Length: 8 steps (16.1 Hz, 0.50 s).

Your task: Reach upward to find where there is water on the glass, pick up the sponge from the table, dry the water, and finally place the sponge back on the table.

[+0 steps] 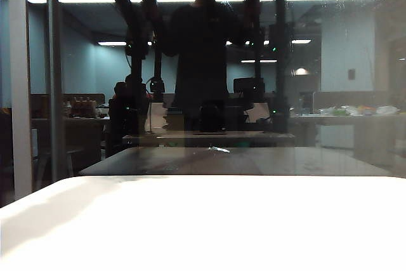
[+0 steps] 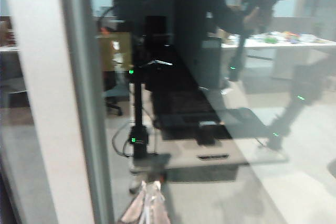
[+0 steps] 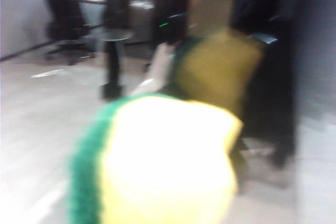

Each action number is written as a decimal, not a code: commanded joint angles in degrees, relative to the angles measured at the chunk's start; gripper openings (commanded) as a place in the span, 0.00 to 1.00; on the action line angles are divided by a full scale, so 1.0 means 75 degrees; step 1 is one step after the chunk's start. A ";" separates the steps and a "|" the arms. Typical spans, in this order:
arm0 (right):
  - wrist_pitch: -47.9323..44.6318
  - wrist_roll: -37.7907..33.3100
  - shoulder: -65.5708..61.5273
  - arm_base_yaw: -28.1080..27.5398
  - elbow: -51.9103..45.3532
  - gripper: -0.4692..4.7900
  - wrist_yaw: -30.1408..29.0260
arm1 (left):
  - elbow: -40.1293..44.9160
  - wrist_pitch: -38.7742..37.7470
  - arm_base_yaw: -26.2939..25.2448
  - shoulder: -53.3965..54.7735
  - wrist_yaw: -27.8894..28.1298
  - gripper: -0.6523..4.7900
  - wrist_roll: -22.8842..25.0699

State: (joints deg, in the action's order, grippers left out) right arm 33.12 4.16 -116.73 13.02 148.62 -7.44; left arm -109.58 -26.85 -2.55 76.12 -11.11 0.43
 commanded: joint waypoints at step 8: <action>0.0134 0.0079 0.0003 -0.2314 0.0006 0.07 0.0495 | -0.0044 0.0105 -0.0003 -0.0052 -0.0064 0.11 0.0035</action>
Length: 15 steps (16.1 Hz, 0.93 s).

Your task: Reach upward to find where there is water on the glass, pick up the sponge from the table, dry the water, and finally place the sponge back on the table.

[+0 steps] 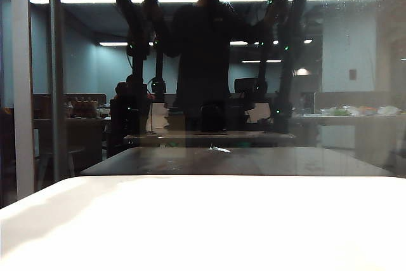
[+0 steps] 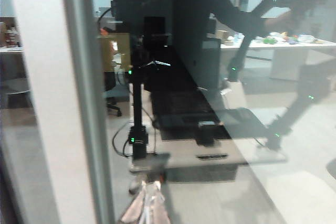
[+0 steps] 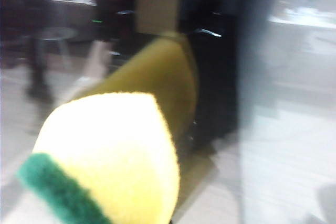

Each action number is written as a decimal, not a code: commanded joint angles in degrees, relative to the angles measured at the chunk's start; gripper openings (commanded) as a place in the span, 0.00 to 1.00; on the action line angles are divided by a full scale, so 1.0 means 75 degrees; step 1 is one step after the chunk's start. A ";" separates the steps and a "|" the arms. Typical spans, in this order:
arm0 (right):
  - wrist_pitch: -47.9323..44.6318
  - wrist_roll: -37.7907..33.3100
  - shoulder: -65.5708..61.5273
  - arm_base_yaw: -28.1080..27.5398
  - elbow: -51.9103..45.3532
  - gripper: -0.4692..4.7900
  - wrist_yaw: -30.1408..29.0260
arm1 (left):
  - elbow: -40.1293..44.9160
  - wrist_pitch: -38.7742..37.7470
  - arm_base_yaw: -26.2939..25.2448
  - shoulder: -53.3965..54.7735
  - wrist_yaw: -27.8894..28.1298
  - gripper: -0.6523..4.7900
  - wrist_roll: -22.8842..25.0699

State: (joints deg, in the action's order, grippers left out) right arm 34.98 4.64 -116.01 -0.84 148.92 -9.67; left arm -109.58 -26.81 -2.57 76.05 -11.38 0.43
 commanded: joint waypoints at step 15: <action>0.0047 -0.0627 0.0731 -0.1955 -0.0017 0.07 0.0070 | -0.0041 0.0096 0.0000 -0.0041 -0.0032 0.11 0.0137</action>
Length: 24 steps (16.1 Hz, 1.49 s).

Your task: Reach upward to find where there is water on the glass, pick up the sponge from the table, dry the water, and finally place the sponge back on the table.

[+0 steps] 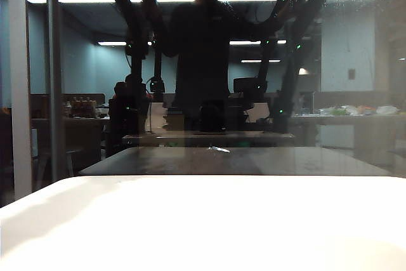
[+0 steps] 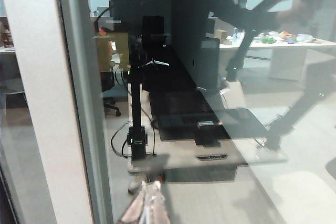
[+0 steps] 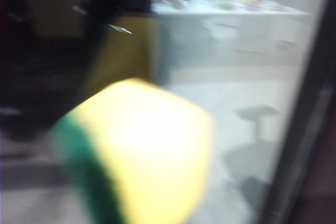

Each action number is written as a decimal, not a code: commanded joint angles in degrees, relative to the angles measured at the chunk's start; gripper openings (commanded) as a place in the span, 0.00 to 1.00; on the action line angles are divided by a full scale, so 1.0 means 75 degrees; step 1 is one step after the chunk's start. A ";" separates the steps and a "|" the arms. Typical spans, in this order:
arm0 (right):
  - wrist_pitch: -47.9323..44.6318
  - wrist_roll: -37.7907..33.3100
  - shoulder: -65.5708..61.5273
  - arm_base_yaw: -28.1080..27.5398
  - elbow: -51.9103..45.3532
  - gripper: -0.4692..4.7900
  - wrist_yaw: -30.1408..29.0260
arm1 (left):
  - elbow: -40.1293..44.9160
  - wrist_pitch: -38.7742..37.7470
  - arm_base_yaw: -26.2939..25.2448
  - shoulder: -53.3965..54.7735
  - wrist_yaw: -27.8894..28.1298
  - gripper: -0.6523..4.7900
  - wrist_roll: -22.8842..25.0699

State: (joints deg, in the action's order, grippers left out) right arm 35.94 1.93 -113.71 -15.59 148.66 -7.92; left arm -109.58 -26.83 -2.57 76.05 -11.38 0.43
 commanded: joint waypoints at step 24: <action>0.0539 -0.0449 0.7125 0.1501 -0.7726 0.07 -0.0160 | 0.0087 -0.1335 0.1612 -0.1253 -0.1075 0.11 0.0548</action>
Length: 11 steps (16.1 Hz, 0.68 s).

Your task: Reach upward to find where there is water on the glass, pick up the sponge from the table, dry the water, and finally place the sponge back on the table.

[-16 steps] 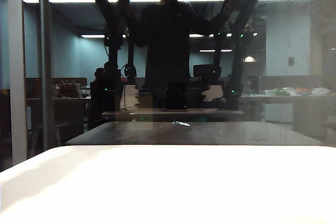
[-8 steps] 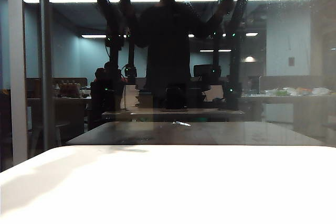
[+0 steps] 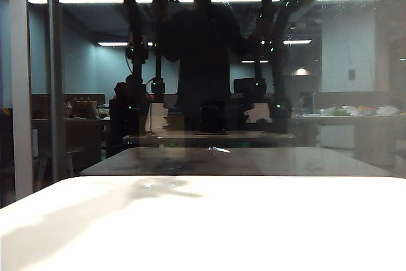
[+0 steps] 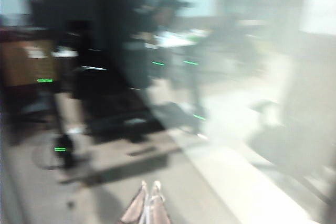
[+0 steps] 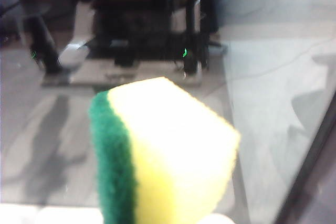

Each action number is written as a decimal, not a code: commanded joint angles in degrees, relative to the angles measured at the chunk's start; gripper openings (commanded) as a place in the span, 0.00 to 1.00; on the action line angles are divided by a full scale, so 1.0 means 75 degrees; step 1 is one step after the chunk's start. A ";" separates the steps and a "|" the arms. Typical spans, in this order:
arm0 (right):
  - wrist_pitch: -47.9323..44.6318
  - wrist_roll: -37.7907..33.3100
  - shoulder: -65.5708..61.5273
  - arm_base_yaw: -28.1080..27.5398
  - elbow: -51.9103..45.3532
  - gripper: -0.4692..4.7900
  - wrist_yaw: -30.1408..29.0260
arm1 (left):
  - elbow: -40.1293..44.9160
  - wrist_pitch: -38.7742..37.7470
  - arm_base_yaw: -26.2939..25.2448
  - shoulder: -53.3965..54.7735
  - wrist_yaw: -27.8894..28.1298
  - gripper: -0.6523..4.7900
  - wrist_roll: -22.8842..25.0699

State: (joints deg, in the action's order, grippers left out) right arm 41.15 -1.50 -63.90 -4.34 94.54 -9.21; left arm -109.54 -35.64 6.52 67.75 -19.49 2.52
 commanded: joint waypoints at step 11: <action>-0.0309 -0.0207 0.2780 0.0510 -0.3923 0.07 -0.0749 | 0.4555 0.0137 0.0941 -0.2917 -0.0012 0.11 0.0166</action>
State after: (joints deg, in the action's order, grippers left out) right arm 39.99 -1.96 -43.11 -0.99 66.59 -13.45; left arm -76.49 -36.42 13.56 46.85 -19.11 4.21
